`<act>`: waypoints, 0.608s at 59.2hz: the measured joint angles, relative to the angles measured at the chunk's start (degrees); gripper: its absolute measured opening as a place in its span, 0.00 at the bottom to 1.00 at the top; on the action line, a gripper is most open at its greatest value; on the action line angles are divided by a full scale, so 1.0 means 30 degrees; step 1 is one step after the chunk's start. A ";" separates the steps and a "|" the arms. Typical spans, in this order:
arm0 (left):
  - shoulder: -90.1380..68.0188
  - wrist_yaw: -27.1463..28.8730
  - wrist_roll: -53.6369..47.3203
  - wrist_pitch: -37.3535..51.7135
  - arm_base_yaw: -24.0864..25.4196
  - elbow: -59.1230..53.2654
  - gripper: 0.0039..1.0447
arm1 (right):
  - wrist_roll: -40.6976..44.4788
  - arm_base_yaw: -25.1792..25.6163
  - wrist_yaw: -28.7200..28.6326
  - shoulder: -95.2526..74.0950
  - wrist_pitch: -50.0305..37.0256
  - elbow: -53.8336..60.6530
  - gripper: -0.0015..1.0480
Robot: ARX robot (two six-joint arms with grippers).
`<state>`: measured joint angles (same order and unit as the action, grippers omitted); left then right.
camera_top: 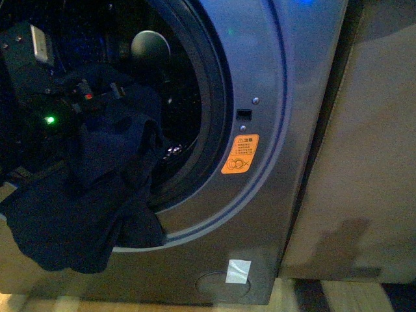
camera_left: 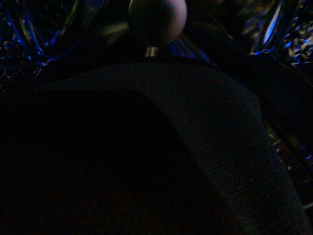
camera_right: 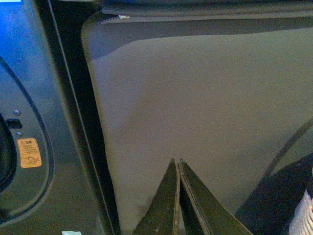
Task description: Put clothes into washing machine
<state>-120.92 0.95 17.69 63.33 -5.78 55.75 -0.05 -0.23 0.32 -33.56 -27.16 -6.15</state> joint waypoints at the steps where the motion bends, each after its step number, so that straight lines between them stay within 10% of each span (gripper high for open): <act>1: -0.0131 0.0044 -0.0036 -0.0102 0.0000 0.0182 0.07 | 0.0007 0.0000 -0.0007 0.0080 0.0036 0.0044 0.02; 36: -0.4765 0.1698 -0.0838 -0.5180 -0.1443 0.9180 0.07 | 0.0007 0.0036 -0.0080 0.4430 0.2324 0.1967 0.02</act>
<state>-135.22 6.04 15.18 47.79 -10.11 83.29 -0.03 -0.12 0.08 -20.27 -20.18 -0.25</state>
